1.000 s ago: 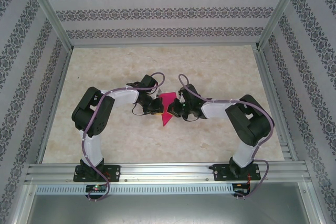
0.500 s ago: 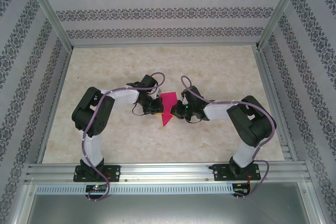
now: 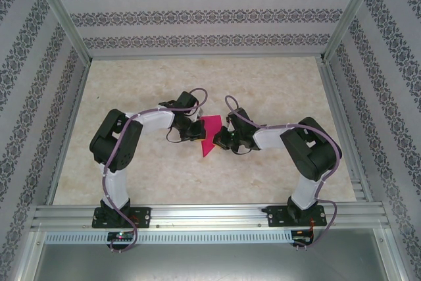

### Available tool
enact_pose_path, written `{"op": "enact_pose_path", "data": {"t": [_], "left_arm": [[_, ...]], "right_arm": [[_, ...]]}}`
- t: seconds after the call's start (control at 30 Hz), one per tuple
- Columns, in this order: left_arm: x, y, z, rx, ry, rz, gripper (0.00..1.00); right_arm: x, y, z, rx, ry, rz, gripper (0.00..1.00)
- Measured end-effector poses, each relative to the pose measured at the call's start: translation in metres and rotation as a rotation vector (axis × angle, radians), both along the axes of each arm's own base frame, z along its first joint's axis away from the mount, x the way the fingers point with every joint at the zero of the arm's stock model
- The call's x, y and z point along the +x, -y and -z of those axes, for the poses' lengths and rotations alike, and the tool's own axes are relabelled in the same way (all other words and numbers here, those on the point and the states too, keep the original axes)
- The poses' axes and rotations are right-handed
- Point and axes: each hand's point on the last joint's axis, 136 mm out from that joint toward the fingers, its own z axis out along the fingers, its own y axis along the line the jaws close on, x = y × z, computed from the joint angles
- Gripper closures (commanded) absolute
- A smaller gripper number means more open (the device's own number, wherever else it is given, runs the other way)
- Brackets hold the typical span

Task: Fold a paper plane with a square sheet of paper (pick it up from the middle)
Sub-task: Third fold the triangle at the center of the table.

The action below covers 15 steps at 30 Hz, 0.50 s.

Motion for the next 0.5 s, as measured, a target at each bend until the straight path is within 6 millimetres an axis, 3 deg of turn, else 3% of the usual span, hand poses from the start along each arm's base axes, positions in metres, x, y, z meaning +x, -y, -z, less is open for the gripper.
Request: {"op": "enact_pose_path", "data": {"t": [0.23, 0.5], "left_arm": [[-0.007, 0.017, -0.013, -0.024, 0.032, 0.053, 0.95], [-0.005, 0.007, 0.004, 0.056, 0.031, 0.037, 0.97]], "right_arm": [[0.001, -0.001, 0.0, -0.006, 0.004, -0.009, 0.98], [0.001, -0.001, 0.0, -0.007, 0.005, -0.012, 0.97]]}}
